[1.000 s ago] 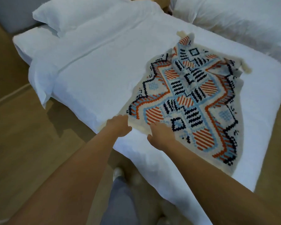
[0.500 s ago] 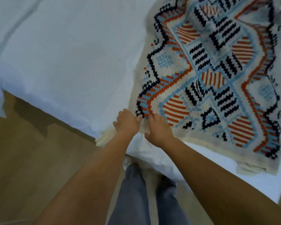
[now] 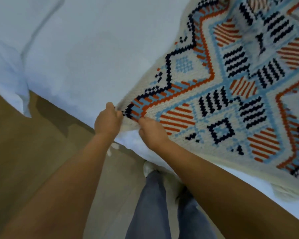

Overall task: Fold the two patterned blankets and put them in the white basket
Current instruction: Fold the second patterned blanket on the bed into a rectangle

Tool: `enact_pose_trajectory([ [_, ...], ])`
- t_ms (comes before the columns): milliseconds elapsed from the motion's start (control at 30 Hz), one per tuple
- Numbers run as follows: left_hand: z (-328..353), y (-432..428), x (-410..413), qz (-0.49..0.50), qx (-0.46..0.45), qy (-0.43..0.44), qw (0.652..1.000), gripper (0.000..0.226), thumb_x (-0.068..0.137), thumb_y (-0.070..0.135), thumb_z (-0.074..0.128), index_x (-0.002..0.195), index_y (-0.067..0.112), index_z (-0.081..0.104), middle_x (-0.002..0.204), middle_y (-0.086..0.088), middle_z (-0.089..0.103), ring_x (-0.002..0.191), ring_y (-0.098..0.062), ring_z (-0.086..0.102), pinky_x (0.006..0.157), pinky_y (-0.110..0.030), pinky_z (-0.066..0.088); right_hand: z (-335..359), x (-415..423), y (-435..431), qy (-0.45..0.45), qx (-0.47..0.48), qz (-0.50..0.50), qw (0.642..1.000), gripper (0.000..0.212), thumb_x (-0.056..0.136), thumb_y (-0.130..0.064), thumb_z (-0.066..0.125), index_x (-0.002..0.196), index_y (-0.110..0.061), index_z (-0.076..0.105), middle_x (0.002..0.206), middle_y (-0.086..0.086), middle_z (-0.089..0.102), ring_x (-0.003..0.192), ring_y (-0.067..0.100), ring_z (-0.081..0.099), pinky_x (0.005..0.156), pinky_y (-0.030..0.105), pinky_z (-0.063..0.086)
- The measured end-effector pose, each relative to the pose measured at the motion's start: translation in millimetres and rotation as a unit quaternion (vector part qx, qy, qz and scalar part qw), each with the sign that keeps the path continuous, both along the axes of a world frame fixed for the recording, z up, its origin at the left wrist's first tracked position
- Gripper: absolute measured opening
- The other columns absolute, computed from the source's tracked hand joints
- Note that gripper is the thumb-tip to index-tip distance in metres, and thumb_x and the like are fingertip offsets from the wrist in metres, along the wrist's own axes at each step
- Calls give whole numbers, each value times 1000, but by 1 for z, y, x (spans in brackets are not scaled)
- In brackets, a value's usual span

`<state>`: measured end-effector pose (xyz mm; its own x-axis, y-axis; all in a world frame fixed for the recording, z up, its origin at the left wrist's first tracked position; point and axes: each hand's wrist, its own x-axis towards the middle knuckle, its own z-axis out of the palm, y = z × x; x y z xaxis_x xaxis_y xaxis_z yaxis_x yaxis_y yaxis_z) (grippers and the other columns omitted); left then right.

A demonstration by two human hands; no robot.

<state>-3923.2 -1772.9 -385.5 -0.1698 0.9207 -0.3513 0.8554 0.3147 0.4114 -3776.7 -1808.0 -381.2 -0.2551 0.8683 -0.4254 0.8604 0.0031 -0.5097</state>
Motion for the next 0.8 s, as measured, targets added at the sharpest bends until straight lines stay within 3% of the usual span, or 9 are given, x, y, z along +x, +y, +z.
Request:
enact_pose_trajectory([
  [133,0,-1,-21,-23,-35,102,994,18,97,24,40,89,9,35,79,-13,50,65,-27,44,54,-34,31,-8,-32,-3,2,-82,-10,997,27,93,-2,41,118,1,50,120,21,54,109,35,52,87,37,42],
  [200,-3,-2,-7,-41,-28,106,993,18,95,24,44,99,6,43,98,-16,54,83,-33,51,67,-40,38,-13,-27,-9,5,-132,-2,991,37,94,-10,45,129,-1,43,134,18,46,121,31,44,98,36,37],
  [300,-7,-10,21,-105,-41,98,989,36,91,25,51,122,8,43,120,-16,49,107,-34,48,84,-43,39,-14,-5,-24,19,-149,2,989,52,93,-20,48,141,-6,31,146,13,35,132,28,34,106,36,30],
  [500,-6,-44,88,-242,-64,43,967,45,91,26,48,131,9,38,130,-13,45,115,-31,45,92,-42,40,-10,84,-59,-19,-105,-87,990,38,92,-16,47,128,-6,46,133,15,46,122,28,41,100,36,37],
  [633,1,-63,141,-339,-79,46,936,47,93,25,44,137,11,33,135,-12,42,119,-30,42,95,-41,38,-1,168,-99,-93,-111,-159,977,42,93,-20,46,131,-4,43,132,16,43,120,31,39,98,37,36],
  [800,9,-103,229,-452,-75,47,888,50,93,25,46,139,13,32,142,-10,38,127,-29,36,103,-41,31,8,279,-168,-236,-76,-342,906,52,85,-23,54,132,-9,38,139,18,35,126,35,32,100,44,32],
])
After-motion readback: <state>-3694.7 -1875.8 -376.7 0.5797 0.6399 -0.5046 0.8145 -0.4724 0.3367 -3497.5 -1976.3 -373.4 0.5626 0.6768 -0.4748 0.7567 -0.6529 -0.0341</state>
